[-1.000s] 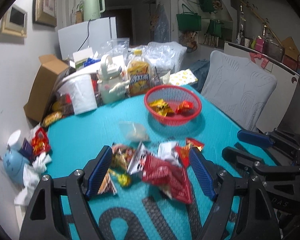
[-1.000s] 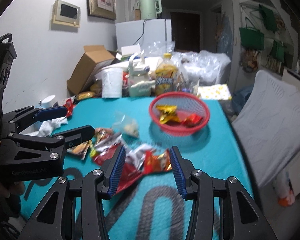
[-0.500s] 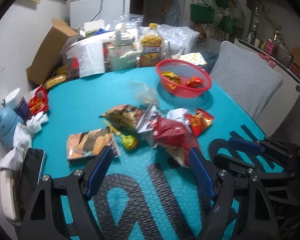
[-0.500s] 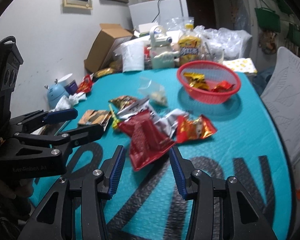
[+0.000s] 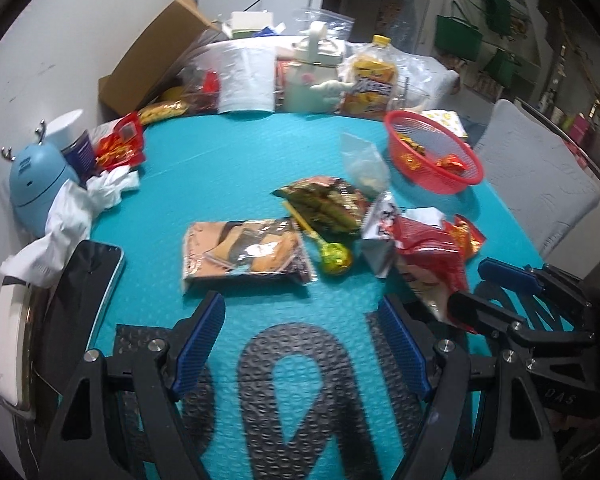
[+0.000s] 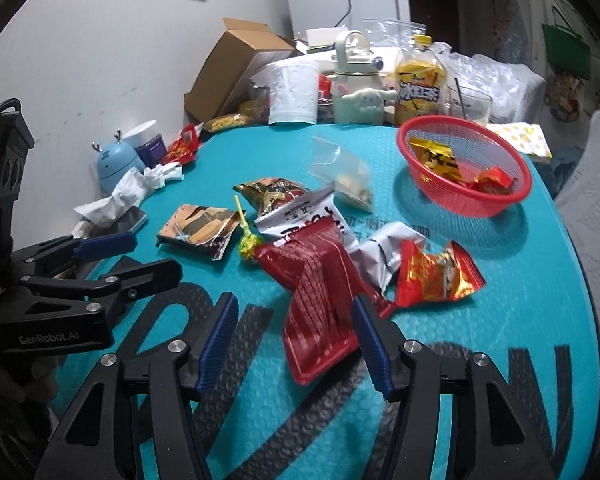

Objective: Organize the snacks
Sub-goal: 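Grasp the clear biscuit packet with the left tool while the right tool grasps the large dark red packet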

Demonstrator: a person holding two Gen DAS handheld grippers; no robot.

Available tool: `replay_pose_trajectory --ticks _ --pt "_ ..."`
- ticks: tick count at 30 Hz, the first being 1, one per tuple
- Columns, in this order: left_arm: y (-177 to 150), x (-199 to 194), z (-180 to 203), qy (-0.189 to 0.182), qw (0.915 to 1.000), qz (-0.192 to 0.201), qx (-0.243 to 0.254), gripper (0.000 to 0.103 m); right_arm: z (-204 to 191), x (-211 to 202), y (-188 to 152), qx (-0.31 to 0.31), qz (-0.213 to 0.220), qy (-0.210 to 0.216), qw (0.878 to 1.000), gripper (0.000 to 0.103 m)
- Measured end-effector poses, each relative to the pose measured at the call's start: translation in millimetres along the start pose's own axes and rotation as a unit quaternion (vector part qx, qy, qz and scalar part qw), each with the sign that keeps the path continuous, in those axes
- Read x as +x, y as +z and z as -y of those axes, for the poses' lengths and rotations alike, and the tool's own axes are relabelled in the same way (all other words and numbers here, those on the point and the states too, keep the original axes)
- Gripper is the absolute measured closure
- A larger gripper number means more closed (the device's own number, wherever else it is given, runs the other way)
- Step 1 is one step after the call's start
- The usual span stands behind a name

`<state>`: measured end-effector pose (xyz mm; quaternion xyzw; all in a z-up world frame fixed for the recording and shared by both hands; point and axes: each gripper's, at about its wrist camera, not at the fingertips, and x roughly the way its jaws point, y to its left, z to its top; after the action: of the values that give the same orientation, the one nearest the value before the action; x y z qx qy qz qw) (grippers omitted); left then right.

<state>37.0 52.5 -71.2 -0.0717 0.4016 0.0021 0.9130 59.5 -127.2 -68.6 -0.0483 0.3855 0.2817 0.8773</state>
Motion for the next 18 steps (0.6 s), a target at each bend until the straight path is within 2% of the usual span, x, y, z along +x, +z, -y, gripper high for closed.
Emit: replay_pose_trajectory --ticks 4,8,13,14,16,18 --pt "5 6 -10 0.008 0.9999 -0.001 -0.012 0.025 5 11 3 -0.005 -0.010 -0.011 1.000 0.038" --pt "13 13 -16 0.015 0.9998 0.001 -0.009 0.025 13 21 7 -0.004 -0.022 -0.016 1.000 0.038" --pt "29 25 -19 0.017 0.9998 0.001 0.009 0.025 17 36 13 -0.007 -0.041 0.001 0.999 0.038" --pt "32 28 -20 0.014 0.9998 0.000 0.012 0.025 17 38 15 -0.006 -0.044 0.005 0.999 0.039" --pt "38 34 -23 0.008 0.9998 -0.004 0.016 0.025 16 42 18 -0.008 -0.046 0.012 0.999 0.049" --pt "44 41 -25 0.002 0.9998 -0.007 0.021 0.025 14 46 22 -0.008 -0.049 0.021 0.999 0.052"
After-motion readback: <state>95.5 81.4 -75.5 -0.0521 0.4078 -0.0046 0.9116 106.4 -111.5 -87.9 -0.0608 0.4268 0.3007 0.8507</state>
